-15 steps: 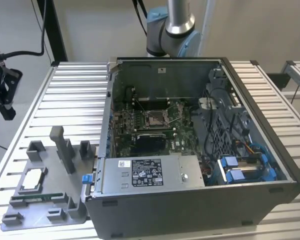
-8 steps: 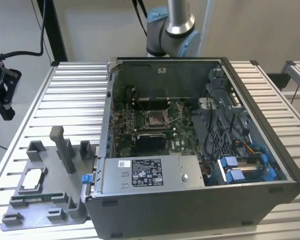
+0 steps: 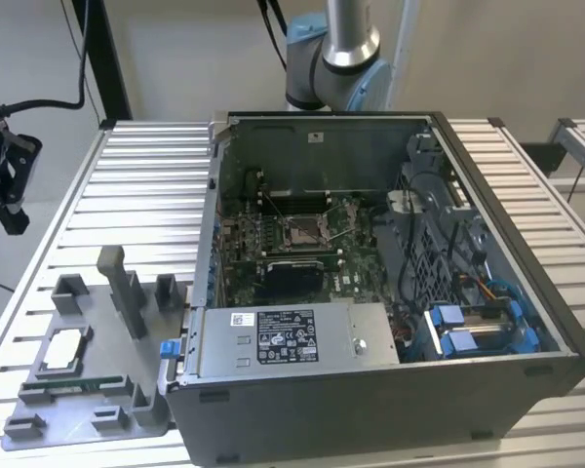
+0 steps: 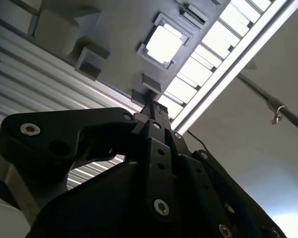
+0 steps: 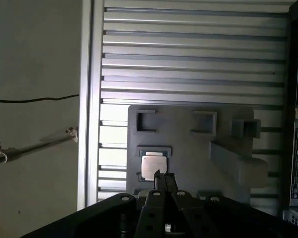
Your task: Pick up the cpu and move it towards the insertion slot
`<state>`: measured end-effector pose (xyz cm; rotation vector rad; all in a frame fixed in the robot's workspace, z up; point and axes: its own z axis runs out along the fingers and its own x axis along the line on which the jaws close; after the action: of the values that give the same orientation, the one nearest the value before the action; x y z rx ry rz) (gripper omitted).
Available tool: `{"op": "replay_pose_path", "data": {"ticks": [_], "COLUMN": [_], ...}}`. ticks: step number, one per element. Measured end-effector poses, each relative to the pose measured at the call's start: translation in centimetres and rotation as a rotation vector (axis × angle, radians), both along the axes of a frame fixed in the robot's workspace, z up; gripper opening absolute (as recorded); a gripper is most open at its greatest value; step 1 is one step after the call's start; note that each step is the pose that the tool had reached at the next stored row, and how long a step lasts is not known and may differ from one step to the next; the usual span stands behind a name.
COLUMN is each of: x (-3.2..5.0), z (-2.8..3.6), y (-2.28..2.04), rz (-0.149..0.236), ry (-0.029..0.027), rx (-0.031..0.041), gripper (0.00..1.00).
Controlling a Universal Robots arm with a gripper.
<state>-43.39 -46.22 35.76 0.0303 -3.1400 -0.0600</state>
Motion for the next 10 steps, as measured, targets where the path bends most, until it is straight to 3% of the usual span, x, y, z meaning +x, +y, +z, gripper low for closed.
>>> {"op": "replay_pose_path", "data": {"ticks": [1,2,10], "x": [0.00,0.00,0.00], "z": [0.00,0.00,0.00], "y": [0.00,0.00,0.00], "rz": [0.000,0.000,0.000], "ry": [0.0000,0.0000,0.0000], "rx": [0.0000,0.0000,0.0000], "gripper": [0.00,1.00,1.00]}}
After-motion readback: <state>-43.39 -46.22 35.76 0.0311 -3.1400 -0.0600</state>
